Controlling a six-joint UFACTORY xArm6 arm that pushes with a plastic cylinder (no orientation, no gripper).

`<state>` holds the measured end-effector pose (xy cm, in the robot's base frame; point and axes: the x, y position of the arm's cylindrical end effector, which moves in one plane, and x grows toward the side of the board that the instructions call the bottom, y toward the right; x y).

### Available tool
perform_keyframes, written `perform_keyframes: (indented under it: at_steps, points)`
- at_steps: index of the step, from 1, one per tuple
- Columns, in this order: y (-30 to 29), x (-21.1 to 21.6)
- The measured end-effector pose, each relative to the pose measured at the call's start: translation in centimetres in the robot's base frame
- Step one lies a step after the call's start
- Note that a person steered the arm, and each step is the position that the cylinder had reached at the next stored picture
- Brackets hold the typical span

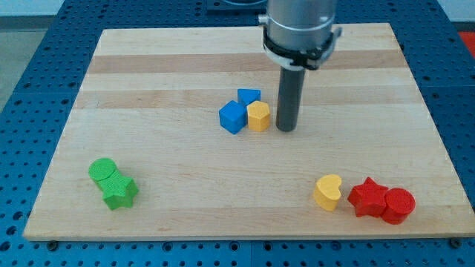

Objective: Point you arm at the yellow heart

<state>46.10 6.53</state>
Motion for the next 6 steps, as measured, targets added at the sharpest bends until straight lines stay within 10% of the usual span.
perform_keyframes:
  at_steps: [3,6]
  points:
    - [-7.2,14.3]
    - [4.3,15.7]
